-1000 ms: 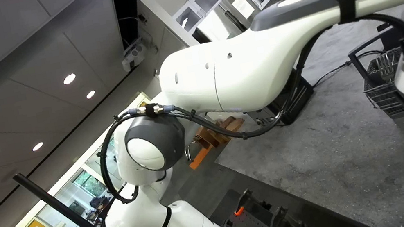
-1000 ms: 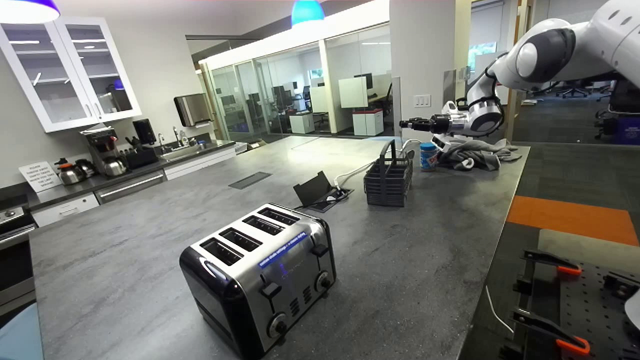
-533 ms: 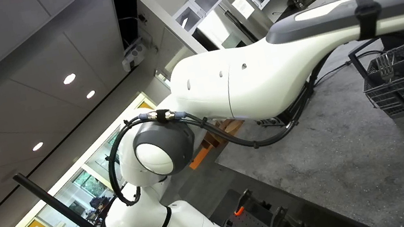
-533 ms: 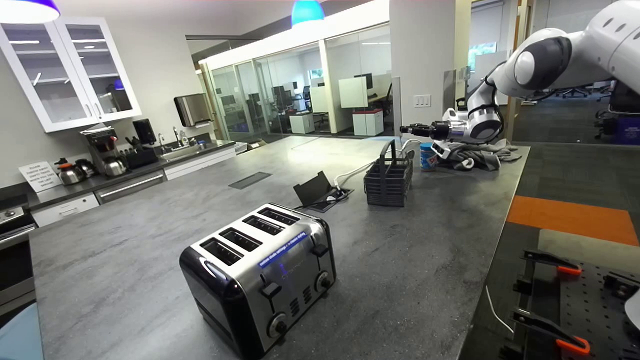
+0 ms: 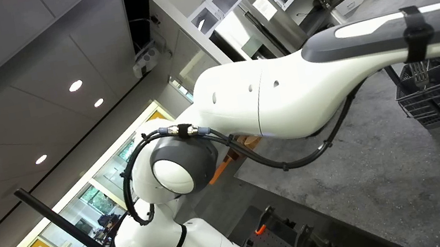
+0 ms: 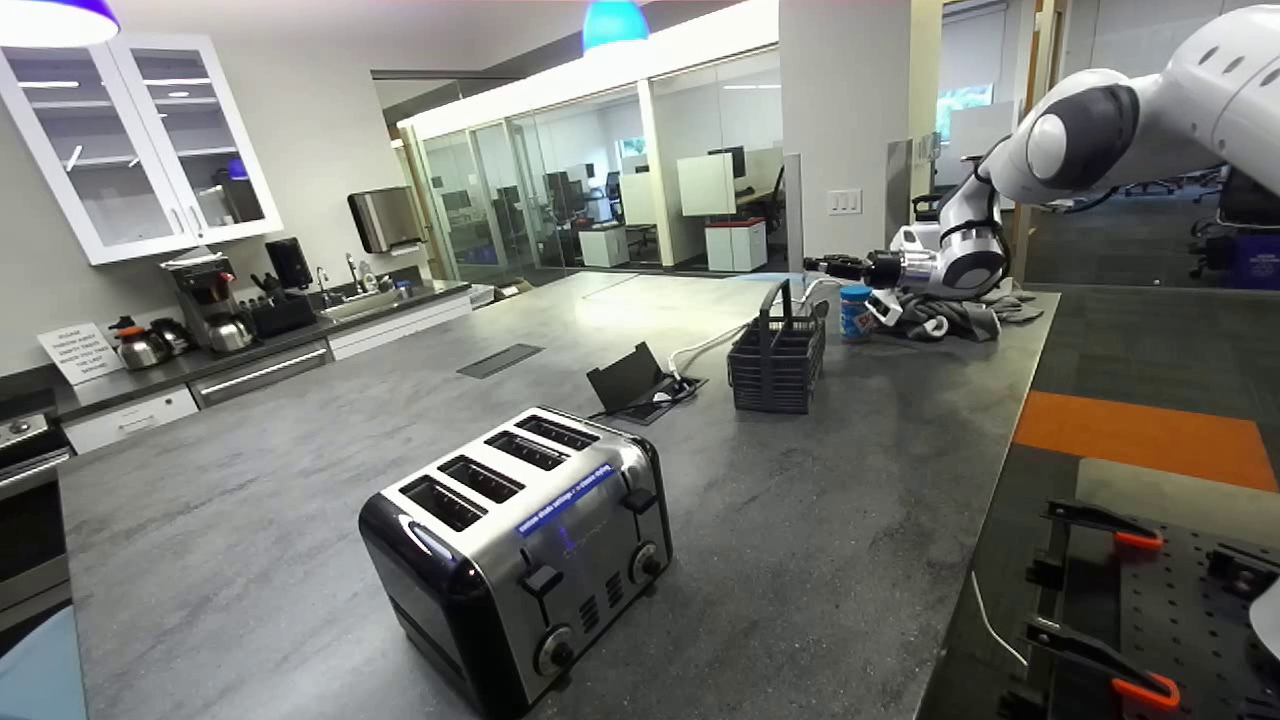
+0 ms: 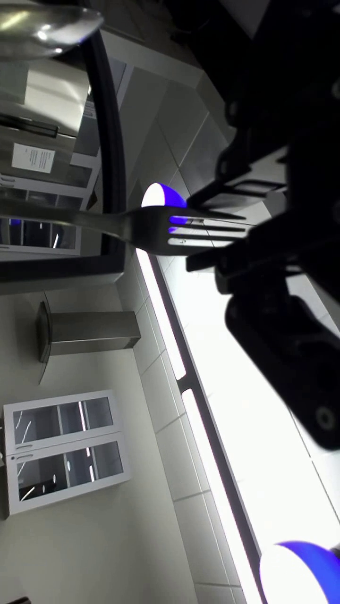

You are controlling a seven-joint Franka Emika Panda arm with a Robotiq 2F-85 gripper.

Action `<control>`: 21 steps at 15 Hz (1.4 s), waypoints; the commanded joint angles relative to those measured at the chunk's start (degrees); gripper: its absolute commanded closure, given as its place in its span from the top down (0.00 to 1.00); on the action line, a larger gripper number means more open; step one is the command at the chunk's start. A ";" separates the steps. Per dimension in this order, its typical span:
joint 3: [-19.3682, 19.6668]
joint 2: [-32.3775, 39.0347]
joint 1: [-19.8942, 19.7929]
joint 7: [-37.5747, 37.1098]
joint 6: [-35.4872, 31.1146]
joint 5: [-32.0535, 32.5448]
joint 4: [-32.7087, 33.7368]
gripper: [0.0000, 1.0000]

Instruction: Put the fork in the grey rack

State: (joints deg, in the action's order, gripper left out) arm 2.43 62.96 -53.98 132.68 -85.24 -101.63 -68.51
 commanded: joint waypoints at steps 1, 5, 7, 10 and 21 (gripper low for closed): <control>1.05 0.79 0.87 -0.13 -0.41 -2.22 0.27 0.06; 1.35 1.19 1.21 -0.05 -0.41 -2.47 -0.21 0.52; 0.17 0.43 0.55 0.29 -0.93 -1.44 -1.20 0.66; 0.10 -1.08 0.24 0.81 -0.35 -1.47 -2.34 0.88; 1.85 -13.18 -1.03 -11.33 0.87 3.71 -4.13 1.00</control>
State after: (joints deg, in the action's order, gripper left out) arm 2.90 55.12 -55.72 126.65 -85.10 -101.37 -69.67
